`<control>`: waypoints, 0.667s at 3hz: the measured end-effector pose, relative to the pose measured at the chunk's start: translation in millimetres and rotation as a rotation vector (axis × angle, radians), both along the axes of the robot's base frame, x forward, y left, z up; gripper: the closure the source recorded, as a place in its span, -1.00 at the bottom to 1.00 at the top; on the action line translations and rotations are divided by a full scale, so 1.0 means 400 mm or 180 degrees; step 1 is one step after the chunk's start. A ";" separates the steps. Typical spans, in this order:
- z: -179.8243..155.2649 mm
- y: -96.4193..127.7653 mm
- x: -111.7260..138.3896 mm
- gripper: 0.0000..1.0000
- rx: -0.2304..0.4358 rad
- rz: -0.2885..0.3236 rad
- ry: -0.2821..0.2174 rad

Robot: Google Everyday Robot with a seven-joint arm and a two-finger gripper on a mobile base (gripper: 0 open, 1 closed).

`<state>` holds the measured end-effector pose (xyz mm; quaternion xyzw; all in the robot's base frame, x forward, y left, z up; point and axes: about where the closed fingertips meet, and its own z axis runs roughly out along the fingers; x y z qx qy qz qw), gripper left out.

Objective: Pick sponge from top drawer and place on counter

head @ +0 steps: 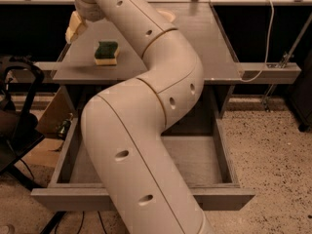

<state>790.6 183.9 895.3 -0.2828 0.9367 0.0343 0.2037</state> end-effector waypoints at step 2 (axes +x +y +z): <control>0.053 -0.041 0.010 -1.00 0.0218 -0.0021 -0.0151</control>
Offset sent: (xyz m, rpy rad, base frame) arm -0.0229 -0.1335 0.0828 0.2639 -0.1853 -0.1296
